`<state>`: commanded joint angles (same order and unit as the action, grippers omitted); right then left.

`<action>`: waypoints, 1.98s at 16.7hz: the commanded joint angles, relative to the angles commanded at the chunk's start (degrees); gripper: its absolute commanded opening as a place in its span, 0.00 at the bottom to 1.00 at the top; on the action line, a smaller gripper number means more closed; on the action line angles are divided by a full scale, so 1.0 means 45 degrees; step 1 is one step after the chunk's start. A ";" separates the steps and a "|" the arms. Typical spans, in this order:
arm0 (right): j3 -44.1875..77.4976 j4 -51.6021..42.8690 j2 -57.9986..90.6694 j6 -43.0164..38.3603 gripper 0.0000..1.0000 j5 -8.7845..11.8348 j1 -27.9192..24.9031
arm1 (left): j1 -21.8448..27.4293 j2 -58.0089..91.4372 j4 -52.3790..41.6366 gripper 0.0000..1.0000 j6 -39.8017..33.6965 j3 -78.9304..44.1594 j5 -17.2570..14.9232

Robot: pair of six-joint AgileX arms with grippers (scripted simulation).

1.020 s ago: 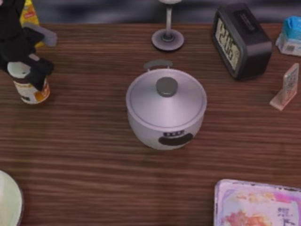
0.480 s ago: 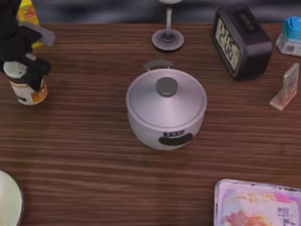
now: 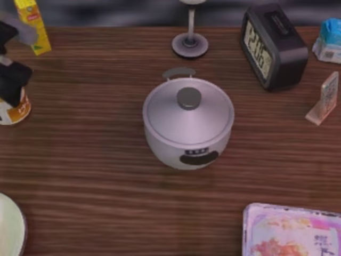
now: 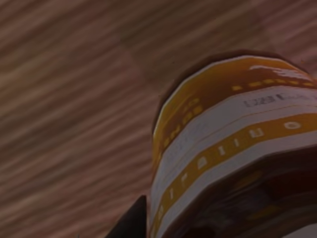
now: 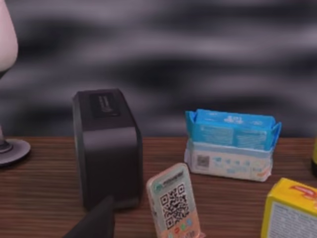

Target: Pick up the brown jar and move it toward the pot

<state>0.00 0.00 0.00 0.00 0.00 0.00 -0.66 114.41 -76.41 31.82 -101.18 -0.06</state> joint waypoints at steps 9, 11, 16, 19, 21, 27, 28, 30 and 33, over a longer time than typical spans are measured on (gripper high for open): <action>0.0000 0.0000 0.0000 0.0000 1.00 0.0000 0.0000 | 0.0438 0.0126 0.0020 0.00 -0.0852 0.0023 0.0015; 0.0000 0.0000 0.0000 0.0000 1.00 0.0000 0.0000 | 0.0910 0.0481 0.0144 0.00 -0.2079 -0.0158 0.0028; 0.0000 0.0000 0.0000 0.0000 1.00 0.0000 0.0000 | 0.2427 0.1443 0.0719 0.00 -0.6821 -0.0633 0.0074; 0.0000 0.0000 0.0000 0.0000 1.00 0.0000 0.0000 | 0.3280 0.1891 0.1110 0.00 -0.9265 -0.0792 0.0098; 0.0000 0.0000 0.0000 0.0000 1.00 0.0000 0.0000 | 0.3678 0.2078 0.1312 0.00 -1.0237 -0.0840 0.0109; 0.0000 0.0000 0.0000 0.0000 1.00 0.0000 0.0000 | 0.3832 0.2108 0.1401 0.00 -1.0662 -0.0823 0.0111; 0.0000 0.0000 0.0000 0.0000 1.00 0.0000 0.0000 | 0.3836 0.2116 0.1448 0.00 -1.0657 -0.0783 0.0112; 0.0000 0.0000 0.0000 0.0000 1.00 0.0000 0.0000 | 0.3880 0.2239 0.1939 0.00 -1.0614 -0.0407 0.0115; 0.0000 0.0000 0.0000 0.0000 1.00 0.0000 0.0000 | 0.3861 0.2576 0.3261 0.00 -1.0642 0.0450 0.0114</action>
<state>0.00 0.00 0.00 0.00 0.00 0.00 16.71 126.00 -61.74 -16.07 -99.15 0.45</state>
